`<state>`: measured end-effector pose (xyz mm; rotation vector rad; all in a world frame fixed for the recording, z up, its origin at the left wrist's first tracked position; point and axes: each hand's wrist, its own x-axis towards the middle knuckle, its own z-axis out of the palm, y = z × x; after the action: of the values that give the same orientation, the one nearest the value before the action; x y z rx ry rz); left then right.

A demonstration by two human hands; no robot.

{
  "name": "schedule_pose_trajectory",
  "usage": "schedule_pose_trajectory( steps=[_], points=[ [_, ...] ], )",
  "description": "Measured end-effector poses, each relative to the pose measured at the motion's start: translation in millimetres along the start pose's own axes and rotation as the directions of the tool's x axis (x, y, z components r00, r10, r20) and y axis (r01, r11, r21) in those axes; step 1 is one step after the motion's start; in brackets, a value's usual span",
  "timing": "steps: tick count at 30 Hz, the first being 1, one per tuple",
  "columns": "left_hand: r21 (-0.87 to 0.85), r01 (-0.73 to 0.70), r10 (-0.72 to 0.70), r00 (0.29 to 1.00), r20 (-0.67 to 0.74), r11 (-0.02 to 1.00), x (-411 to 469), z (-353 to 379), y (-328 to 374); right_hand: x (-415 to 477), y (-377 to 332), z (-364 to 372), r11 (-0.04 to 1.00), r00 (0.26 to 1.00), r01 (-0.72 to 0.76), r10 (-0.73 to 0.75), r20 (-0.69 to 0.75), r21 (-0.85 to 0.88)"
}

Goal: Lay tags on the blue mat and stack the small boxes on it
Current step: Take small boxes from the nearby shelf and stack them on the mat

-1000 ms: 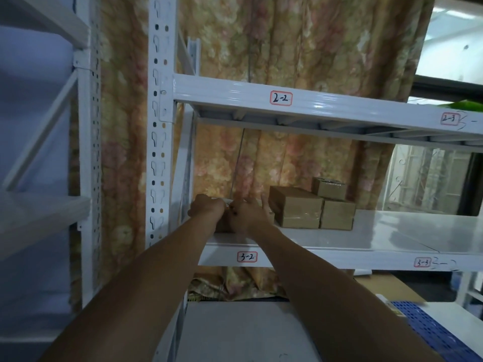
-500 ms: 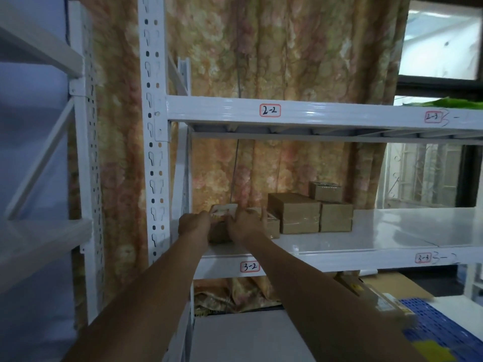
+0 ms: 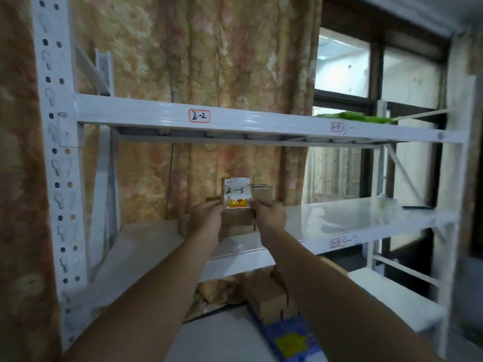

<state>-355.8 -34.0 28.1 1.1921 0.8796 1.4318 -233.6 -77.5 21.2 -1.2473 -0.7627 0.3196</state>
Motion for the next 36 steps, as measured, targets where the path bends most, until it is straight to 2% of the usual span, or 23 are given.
schedule_pose_trajectory(
  steps=[5,10,14,20,26,32,36],
  points=[
    [-0.014,0.082,-0.079,0.986,0.148,0.997,-42.4,107.3,-23.4,27.1,4.3,-125.3,0.996,0.986,-0.059,0.048,-0.159,-0.068],
    [0.027,0.118,-0.121,0.962,0.244,0.993,-117.0,231.8,-66.1,36.6,6.8,-281.6,0.972,0.950,-0.080,0.008,-0.311,-0.220],
    [0.027,0.157,-0.156,0.921,0.358,0.987,-194.5,336.2,-88.8,41.4,4.9,-406.2,0.950,0.902,-0.097,-0.042,-0.430,-0.295],
    [0.081,0.109,-0.135,0.854,0.503,0.991,-292.6,466.7,-105.2,47.9,10.8,-566.6,0.938,0.812,-0.117,-0.099,-0.575,-0.327],
    [0.134,0.135,-0.190,0.763,0.618,0.982,-348.9,561.9,-151.2,53.3,24.9,-668.0,0.930,0.731,-0.177,-0.095,-0.676,-0.322],
    [0.223,0.134,-0.251,0.706,0.662,0.966,-366.9,633.9,-208.7,86.1,64.3,-738.4,0.891,0.710,-0.286,-0.051,-0.702,-0.354],
    [0.276,0.154,-0.300,0.715,0.631,0.949,-348.2,668.2,-255.3,127.7,100.8,-754.6,0.878,0.711,-0.357,0.034,-0.702,-0.320]
  ],
)
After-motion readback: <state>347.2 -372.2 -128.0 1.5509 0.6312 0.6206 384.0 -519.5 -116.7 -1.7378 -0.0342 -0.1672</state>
